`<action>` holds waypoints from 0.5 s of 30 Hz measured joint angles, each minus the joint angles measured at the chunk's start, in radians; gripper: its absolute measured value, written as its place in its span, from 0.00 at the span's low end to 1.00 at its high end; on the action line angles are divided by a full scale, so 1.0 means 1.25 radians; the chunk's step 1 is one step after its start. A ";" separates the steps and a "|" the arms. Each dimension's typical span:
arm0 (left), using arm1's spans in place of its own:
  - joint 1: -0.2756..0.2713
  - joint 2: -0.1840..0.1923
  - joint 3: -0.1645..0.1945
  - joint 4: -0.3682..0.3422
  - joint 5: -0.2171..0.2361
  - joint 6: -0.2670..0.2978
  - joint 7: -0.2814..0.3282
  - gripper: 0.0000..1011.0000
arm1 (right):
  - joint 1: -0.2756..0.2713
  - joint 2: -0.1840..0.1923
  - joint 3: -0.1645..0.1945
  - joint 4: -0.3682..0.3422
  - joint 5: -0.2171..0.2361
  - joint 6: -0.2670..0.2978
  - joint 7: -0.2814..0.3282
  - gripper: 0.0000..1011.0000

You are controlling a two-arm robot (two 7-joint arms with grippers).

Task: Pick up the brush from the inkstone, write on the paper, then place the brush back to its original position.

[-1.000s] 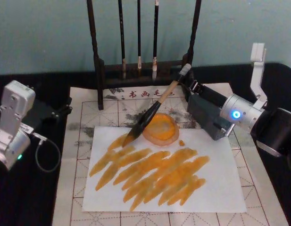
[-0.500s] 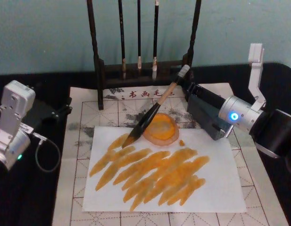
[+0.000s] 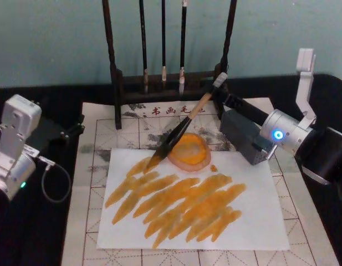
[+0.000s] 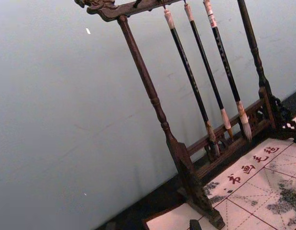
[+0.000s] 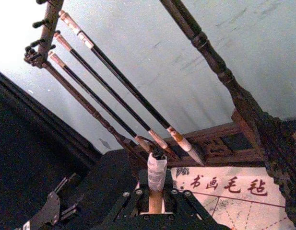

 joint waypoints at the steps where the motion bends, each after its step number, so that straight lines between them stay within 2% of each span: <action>1: 0.000 0.000 0.000 0.000 0.000 0.000 0.000 0.99 | 0.000 0.000 0.003 0.000 -0.002 0.000 0.000 0.18; 15: 0.000 0.000 0.000 0.000 0.000 0.000 0.000 0.99 | -0.009 0.002 0.029 -0.012 -0.008 0.001 0.001 0.18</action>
